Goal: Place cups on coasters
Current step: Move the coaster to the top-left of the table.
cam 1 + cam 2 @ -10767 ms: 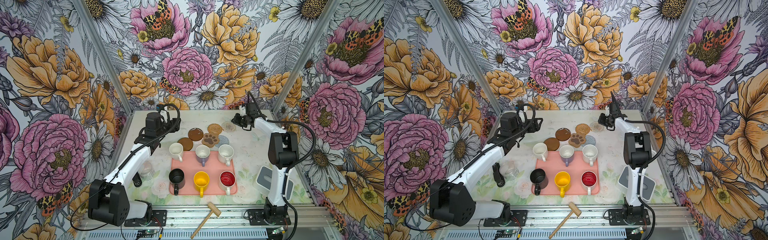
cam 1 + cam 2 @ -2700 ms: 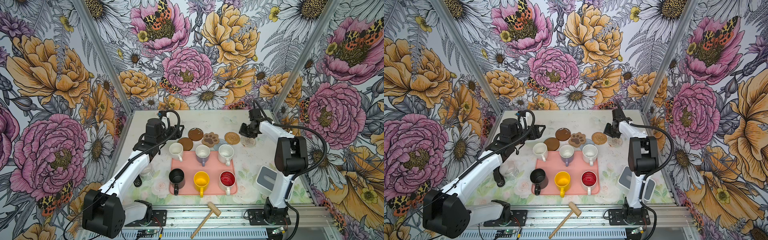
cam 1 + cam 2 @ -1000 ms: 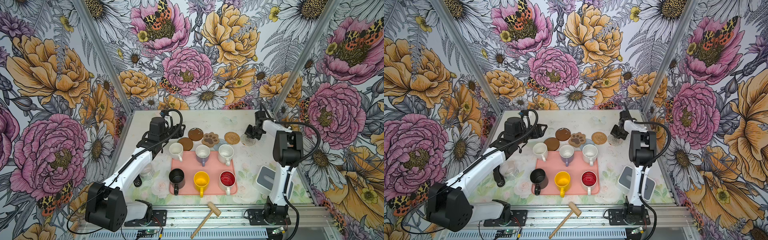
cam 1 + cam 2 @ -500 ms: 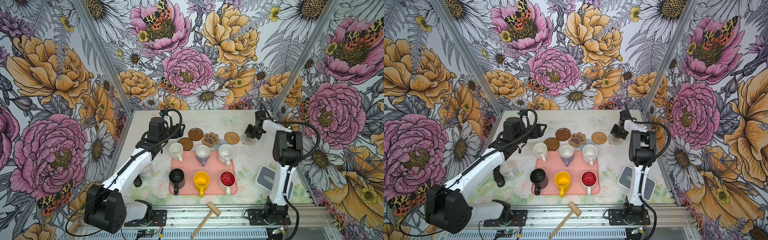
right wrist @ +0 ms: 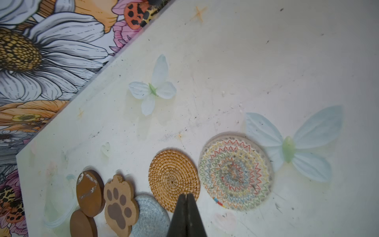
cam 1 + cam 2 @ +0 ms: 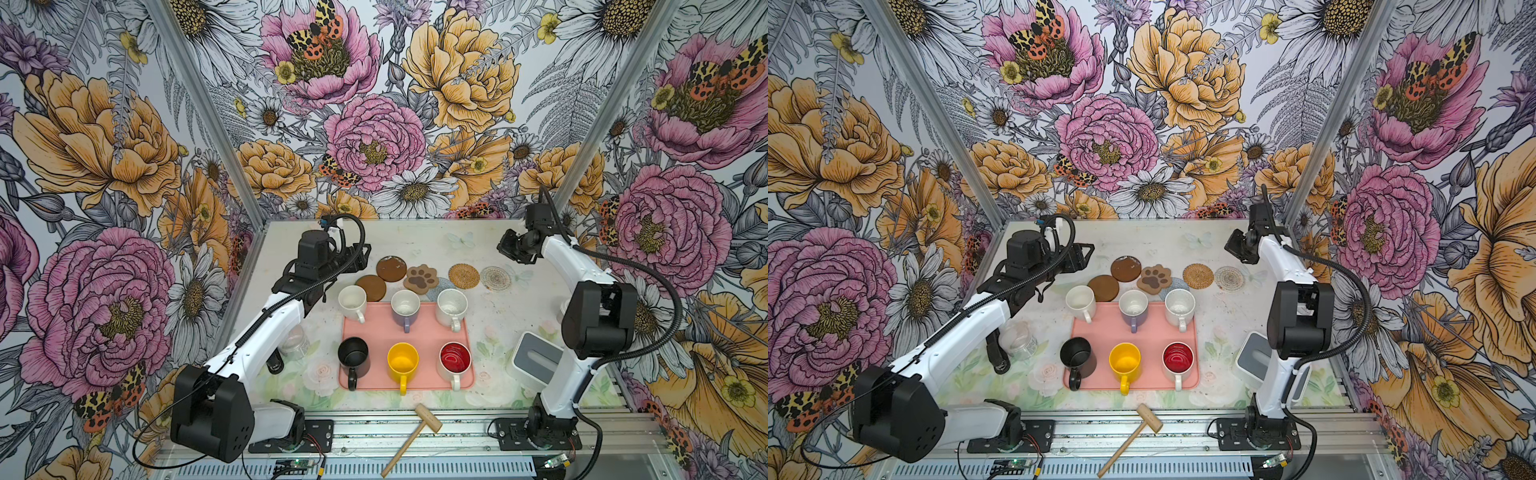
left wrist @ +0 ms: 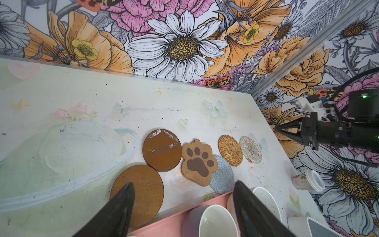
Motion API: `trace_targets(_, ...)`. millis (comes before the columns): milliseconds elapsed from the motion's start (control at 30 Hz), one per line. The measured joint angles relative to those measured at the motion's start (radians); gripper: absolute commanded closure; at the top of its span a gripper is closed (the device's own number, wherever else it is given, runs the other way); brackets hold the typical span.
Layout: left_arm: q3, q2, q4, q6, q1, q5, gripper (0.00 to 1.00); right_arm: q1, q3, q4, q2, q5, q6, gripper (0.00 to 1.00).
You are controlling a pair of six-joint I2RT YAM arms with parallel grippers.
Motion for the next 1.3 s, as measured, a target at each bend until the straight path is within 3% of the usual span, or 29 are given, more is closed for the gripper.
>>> trace_targets(367,0.142,0.217,-0.003,0.002,-0.001,0.003,0.28,0.125,-0.144,0.018,-0.43,0.121,0.046,0.94)
trace_targets(567,0.154,0.242,0.004,-0.025,-0.001,0.001,0.27,0.152,-0.227,0.023,-0.543,0.178,0.091,0.89)
trace_targets(1000,0.167,0.242,-0.027,-0.017,-0.001,-0.126,0.27,0.172,-0.253,0.085,-0.429,0.171,0.066,0.75)
trace_targets(1300,0.168,0.242,0.028,-0.085,-0.01,-0.286,0.27,0.155,-0.21,0.208,-0.303,0.043,0.013,0.71)
